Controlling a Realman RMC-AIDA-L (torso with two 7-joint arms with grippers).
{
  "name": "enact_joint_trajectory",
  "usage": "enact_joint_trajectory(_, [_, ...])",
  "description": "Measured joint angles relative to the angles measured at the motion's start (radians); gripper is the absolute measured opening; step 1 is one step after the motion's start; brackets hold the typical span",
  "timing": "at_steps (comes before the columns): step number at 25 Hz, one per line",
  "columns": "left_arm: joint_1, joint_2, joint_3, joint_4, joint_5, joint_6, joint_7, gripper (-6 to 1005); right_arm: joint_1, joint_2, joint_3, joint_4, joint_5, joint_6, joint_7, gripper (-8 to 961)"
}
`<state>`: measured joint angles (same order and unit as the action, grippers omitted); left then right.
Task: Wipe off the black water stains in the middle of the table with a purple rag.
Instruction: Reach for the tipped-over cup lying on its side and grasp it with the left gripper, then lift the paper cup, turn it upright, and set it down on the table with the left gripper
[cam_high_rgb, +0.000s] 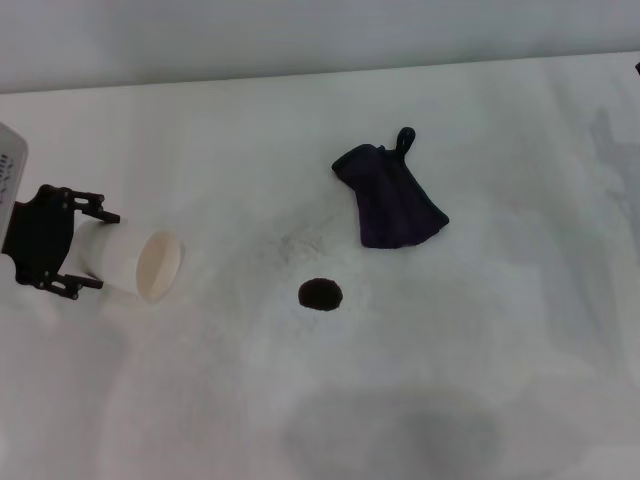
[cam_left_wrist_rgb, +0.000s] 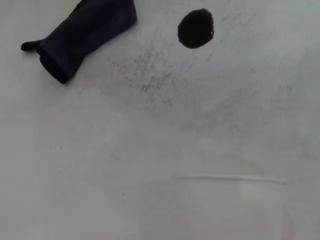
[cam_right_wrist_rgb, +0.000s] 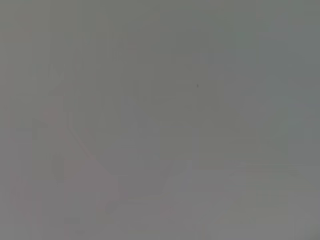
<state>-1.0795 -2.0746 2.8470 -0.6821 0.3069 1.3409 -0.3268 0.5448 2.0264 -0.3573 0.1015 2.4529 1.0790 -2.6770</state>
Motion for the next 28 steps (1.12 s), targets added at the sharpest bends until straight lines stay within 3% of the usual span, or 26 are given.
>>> enact_joint_trajectory(24, [0.029,-0.005,-0.002,0.01,-0.069,-0.009,-0.009,767,-0.026,0.0,0.0,0.013,-0.006,0.018,0.029,840])
enact_joint_trajectory(28, [0.048,-0.006,-0.001,0.005,-0.161,0.001,-0.023,730,-0.027,0.0,-0.004,0.013,-0.008,0.023,0.029,840])
